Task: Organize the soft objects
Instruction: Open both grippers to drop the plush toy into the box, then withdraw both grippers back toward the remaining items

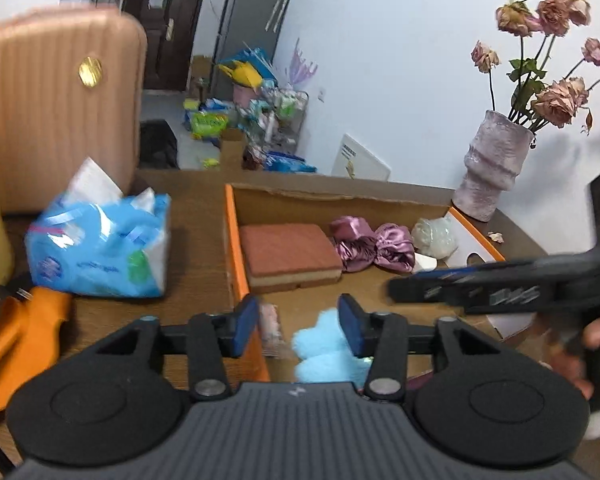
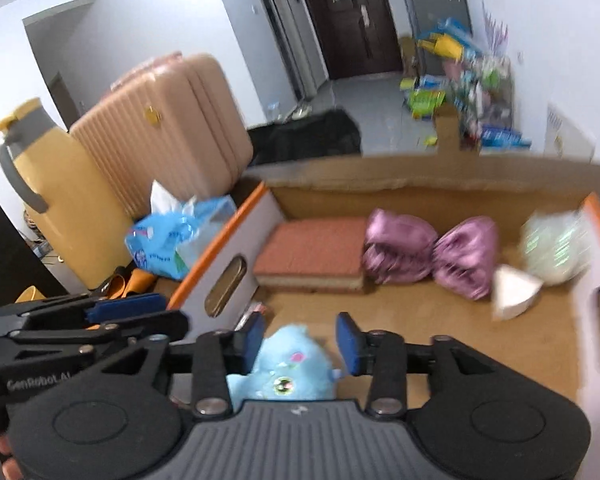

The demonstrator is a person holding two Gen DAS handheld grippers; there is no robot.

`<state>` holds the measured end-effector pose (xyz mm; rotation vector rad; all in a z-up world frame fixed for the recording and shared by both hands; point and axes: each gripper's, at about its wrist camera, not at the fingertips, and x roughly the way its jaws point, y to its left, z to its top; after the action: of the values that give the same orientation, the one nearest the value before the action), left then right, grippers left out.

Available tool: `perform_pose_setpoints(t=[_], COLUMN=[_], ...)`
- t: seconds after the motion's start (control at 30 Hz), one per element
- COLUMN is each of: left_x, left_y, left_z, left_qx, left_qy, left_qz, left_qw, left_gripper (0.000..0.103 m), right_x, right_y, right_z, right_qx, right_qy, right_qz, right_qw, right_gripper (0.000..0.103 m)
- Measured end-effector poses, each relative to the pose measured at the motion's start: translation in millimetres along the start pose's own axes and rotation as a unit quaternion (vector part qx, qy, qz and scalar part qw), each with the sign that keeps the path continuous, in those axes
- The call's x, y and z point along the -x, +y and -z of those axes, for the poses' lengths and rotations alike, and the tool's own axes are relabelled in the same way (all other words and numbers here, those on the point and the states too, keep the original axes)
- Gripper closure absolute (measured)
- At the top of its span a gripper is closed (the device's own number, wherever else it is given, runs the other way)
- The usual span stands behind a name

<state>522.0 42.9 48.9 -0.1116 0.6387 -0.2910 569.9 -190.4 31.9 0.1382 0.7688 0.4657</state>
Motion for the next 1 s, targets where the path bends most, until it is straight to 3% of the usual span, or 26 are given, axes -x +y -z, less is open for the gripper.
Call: perform_pose_setpoints(t=[0.07, 0.17, 0.37, 0.5, 0.67, 0.83, 1.0], left_x=[20.7, 52.0, 119.5, 160.7, 201.5, 235.8, 253.0], left_y=[-6.6, -16.7, -42.8, -52.7, -64.8, -69.1, -65.5], left_z=[-0.1, 1.6, 13.9, 36.4, 85.0, 142.2, 197.6], left_qx=[-0.016, -0.029, -0.068, -0.065, -0.062, -0.031, 0.011], left_qy=[-0.021, -0.045, -0.086, -0.108, -0.120, -0.120, -0.102], left_qz=[-0.007, -0.014, -0.027, -0.024, -0.046, -0.023, -0.003], left_qw=[0.9996, 0.9984, 0.9936, 0.9917, 0.9897, 0.9921, 0.9947], left_gripper=[0.046, 0.037, 0.028, 0.025, 0.023, 0.022, 0.021], right_x=[29.1, 74.4, 154.6, 197.5, 241.5, 264.8, 277.0], right_y=[-0.8, 2.6, 18.9, 21.1, 23.8, 37.3, 38.7], right_z=[1.5, 10.4, 41.4, 80.3, 144.3, 209.3, 267.8], right_qx=[0.010, 0.044, 0.108, 0.097, 0.055, 0.047, -0.028], right_qy=[-0.020, -0.043, -0.091, -0.112, -0.139, -0.140, -0.146], right_qz=[0.015, 0.049, 0.095, 0.100, 0.096, 0.089, 0.058], right_qw=[1.000, 0.997, 0.985, 0.984, 0.984, 0.985, 0.987], right_gripper=[0.044, 0.037, 0.018, 0.016, 0.015, 0.013, 0.013])
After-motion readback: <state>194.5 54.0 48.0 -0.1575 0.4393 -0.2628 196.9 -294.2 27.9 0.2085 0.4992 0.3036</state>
